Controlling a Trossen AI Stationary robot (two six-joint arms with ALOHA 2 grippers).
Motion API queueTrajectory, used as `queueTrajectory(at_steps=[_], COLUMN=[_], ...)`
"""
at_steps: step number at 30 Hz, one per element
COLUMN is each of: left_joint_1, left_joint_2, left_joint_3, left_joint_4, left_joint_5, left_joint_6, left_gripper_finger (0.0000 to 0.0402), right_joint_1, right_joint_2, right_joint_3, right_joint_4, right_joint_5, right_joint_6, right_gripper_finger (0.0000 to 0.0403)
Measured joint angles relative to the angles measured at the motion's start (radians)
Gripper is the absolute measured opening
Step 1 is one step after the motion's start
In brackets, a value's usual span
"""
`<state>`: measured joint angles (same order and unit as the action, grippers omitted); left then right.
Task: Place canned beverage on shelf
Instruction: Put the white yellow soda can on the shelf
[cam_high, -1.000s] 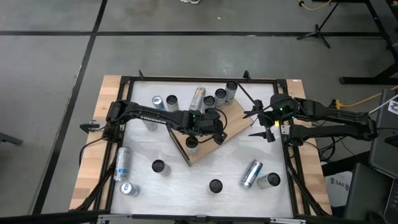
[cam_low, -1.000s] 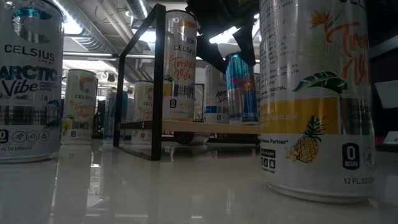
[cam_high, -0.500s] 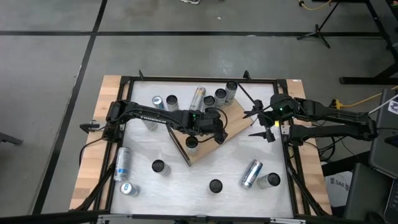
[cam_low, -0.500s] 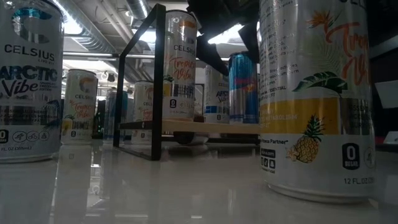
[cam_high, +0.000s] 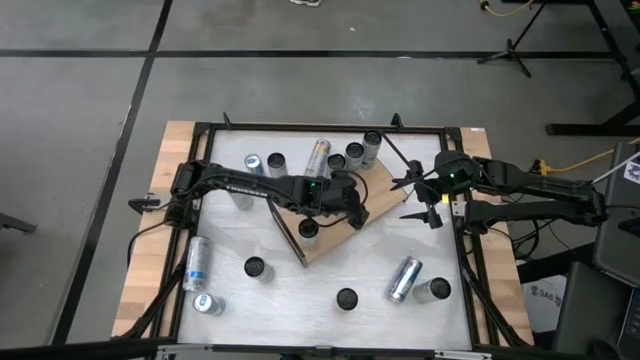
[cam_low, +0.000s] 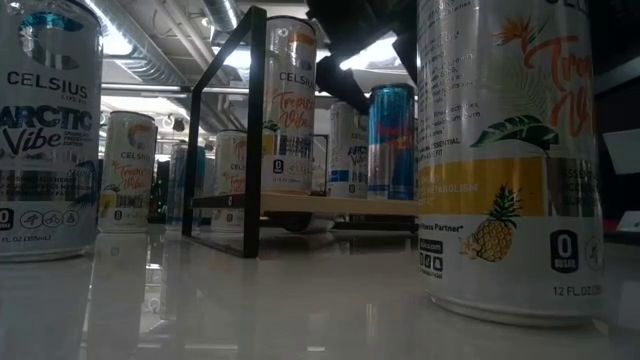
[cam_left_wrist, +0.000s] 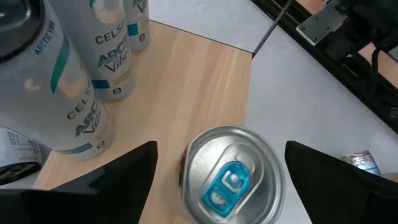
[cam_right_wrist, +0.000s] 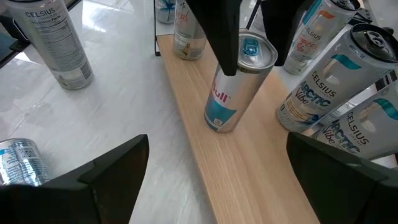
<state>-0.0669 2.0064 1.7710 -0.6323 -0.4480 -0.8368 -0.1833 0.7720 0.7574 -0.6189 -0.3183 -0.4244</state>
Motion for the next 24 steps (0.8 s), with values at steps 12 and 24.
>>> queueTrajectory(at_steps=[12, 24], left_joint_1=[0.031, 0.111], left_joint_2=[-0.064, -0.195], left_joint_3=[0.001, 0.002], left_joint_4=[-0.011, -0.014], left_joint_5=[0.059, 0.08], left_joint_6=[0.047, 0.2], left_gripper_finger=[0.0343, 0.0343], right_joint_1=[0.0, 0.0], right_joint_2=[0.0, 0.0], right_joint_3=[0.001, 0.001], right_joint_4=[-0.006, -0.01], right_joint_5=[0.0, 0.0], right_joint_6=[0.0, 0.0], right_gripper_finger=[0.037, 0.037])
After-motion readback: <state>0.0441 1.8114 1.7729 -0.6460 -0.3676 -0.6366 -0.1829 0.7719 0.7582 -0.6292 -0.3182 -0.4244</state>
